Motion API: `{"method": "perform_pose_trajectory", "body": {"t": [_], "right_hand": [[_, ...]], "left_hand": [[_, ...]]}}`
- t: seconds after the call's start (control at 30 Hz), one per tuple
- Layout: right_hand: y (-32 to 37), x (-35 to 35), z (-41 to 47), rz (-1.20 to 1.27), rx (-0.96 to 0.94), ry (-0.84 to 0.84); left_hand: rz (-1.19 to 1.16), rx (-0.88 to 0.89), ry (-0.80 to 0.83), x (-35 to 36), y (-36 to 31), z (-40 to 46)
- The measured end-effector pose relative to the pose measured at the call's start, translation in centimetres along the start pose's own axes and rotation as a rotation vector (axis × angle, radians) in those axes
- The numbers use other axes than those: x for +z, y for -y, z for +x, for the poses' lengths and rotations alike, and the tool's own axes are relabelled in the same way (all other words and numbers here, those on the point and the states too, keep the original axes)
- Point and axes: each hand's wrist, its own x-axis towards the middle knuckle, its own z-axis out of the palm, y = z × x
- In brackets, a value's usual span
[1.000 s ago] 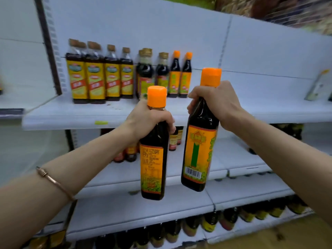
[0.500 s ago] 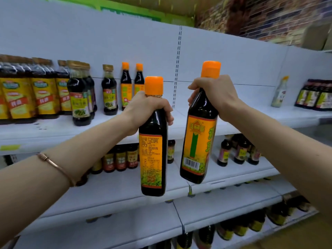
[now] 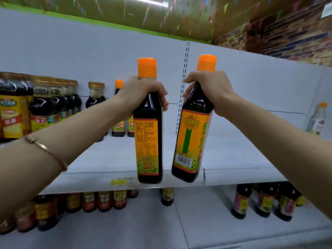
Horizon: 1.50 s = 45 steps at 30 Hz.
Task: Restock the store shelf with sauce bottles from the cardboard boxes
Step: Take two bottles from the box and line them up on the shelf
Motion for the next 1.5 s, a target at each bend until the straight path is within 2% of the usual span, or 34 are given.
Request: {"method": "perform_pose_trajectory", "body": {"t": [0.6, 0.8, 0.93, 1.07, 1.2, 1.33, 1.43, 1.5], "right_hand": [[-11.6, 7.0, 16.0, 0.122, -0.028, 0.404], [-14.1, 8.9, 17.6, 0.086, -0.113, 0.328], [-14.4, 9.7, 17.7, 0.072, -0.174, 0.214], [-15.1, 9.6, 16.8, 0.159, -0.177, 0.28], [-16.3, 9.3, 15.5, 0.223, -0.188, 0.298], [-16.0, 9.7, 15.1, 0.185, -0.198, 0.226], [-16.0, 9.7, 14.6, 0.141, -0.215, 0.212], [-16.1, 9.4, 14.3, 0.095, -0.222, 0.228]], "left_hand": [[0.355, -0.099, -0.342, -0.9, 7.7, 10.5], [0.37, -0.155, -0.393, -1.6, 9.9, 11.8], [0.324, -0.101, -0.35, -2.0, 11.1, 12.4], [0.218, -0.038, -0.246, -2.2, 12.5, 12.3], [0.137, 0.007, -0.261, -2.5, 13.1, 11.4], [0.349, 0.02, -0.291, -3.0, 13.0, 10.8], [0.464, -0.049, -0.235, -3.3, 12.8, 10.1], [0.488, -0.033, -0.317, -2.9, 13.1, 9.8]]}}
